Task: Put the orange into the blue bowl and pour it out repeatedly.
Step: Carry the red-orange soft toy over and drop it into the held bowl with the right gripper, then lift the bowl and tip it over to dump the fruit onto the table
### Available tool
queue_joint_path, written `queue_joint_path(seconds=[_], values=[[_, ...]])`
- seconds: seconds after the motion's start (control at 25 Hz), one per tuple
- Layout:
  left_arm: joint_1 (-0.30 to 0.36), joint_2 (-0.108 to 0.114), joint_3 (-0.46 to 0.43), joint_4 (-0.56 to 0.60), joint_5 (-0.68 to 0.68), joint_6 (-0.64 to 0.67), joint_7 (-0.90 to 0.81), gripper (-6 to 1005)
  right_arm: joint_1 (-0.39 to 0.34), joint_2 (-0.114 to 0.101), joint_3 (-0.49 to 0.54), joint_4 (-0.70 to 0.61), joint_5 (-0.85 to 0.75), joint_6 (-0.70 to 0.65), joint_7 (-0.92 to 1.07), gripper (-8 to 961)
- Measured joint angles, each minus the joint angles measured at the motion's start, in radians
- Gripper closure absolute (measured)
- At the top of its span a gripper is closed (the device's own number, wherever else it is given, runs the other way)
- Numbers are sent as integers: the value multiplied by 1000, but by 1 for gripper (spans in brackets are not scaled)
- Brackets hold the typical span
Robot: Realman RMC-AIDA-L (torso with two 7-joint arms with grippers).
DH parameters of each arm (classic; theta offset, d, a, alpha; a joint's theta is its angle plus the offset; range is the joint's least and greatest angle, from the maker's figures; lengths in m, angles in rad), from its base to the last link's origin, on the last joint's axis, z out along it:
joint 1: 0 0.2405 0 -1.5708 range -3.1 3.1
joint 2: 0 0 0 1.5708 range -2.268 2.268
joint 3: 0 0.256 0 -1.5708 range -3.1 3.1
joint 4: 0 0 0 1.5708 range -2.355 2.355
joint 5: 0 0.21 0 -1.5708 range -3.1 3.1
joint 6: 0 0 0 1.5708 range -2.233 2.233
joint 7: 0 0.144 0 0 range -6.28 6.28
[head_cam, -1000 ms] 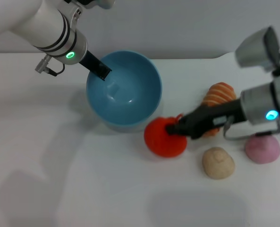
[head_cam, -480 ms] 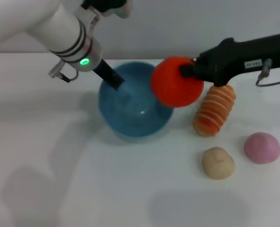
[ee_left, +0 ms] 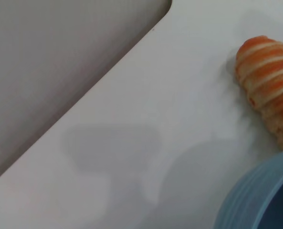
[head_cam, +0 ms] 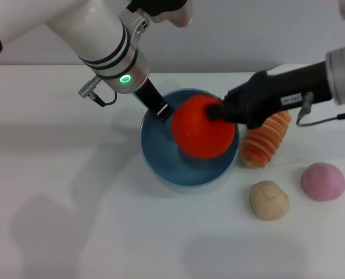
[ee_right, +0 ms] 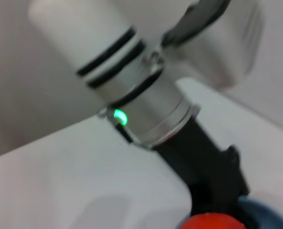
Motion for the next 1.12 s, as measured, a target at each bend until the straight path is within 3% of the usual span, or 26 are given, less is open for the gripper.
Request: queue_joint_path(seconds=[0.2, 0.56, 0.84, 1.0, 1.12], values=[[-1, 0, 9, 0, -3, -9, 0, 1000, 18, -1, 0, 66, -13, 25, -17, 841], [7, 3, 10, -8, 3, -30, 1, 1001, 14, 2, -11, 71, -18, 102, -28, 812], [19, 5, 9, -10, 6, -53, 5, 1001, -39, 6, 33, -1, -1, 174, -83, 556], [30, 7, 7, -17, 5, -82, 6, 1000, -149, 8, 80, -129, 87, 299, -214, 438], [42, 8, 14, -20, 6, -127, 8, 1000, -223, 10, 148, -138, 227, 371, -312, 350]])
